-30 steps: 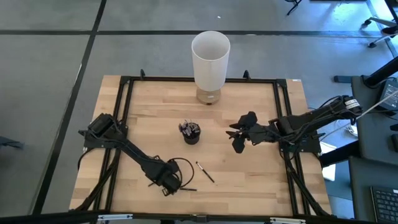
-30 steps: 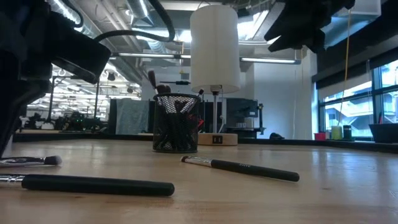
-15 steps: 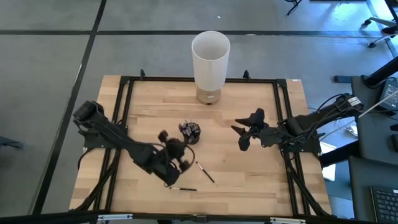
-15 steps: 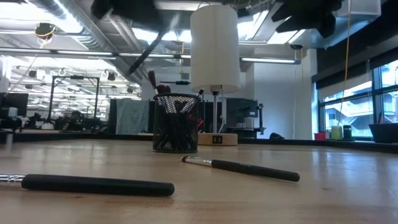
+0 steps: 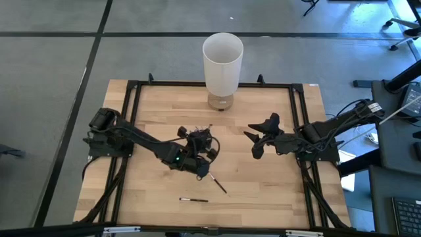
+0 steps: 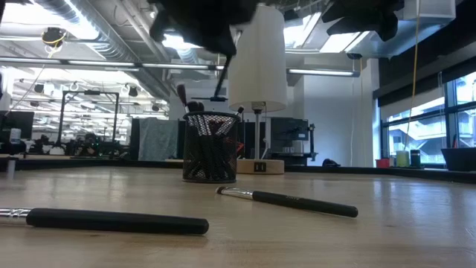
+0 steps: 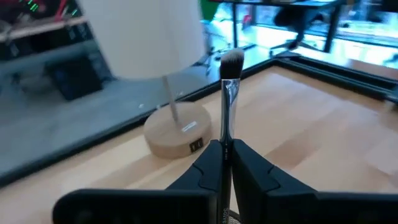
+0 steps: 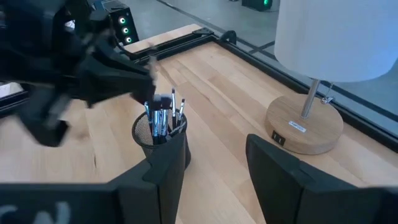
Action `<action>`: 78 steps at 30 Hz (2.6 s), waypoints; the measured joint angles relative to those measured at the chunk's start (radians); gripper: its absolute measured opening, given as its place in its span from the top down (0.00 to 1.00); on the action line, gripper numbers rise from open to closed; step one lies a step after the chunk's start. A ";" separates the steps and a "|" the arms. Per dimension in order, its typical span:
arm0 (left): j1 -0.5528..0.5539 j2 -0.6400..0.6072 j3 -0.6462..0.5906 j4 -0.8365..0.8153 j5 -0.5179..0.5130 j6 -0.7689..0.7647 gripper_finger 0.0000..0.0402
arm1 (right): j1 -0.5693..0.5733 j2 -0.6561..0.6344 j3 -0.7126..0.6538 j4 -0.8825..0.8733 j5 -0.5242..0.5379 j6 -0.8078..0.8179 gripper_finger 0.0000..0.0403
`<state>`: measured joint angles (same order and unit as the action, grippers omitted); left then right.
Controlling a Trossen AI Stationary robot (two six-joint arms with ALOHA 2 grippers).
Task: Put items in baskets/containers
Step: Put the eyeshadow brush into the holder
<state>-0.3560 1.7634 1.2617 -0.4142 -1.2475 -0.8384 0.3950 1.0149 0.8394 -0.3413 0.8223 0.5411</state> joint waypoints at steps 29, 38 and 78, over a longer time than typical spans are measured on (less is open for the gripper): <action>0.059 0.100 0.002 -0.008 0.136 -0.164 0.72 | 0.002 0.000 0.000 -0.074 -0.005 0.054 0.58; 0.023 -0.002 0.002 -0.009 0.421 0.111 0.69 | 0.002 0.000 0.000 -0.094 -0.007 0.053 0.58; -0.305 0.241 0.006 -0.051 1.059 0.232 0.79 | 0.002 -0.003 0.000 -0.083 -0.058 0.073 0.58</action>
<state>-0.6613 2.0045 1.2679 -0.4650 -0.1884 -0.6060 0.3969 1.0122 0.8394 -0.4244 0.7647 0.6146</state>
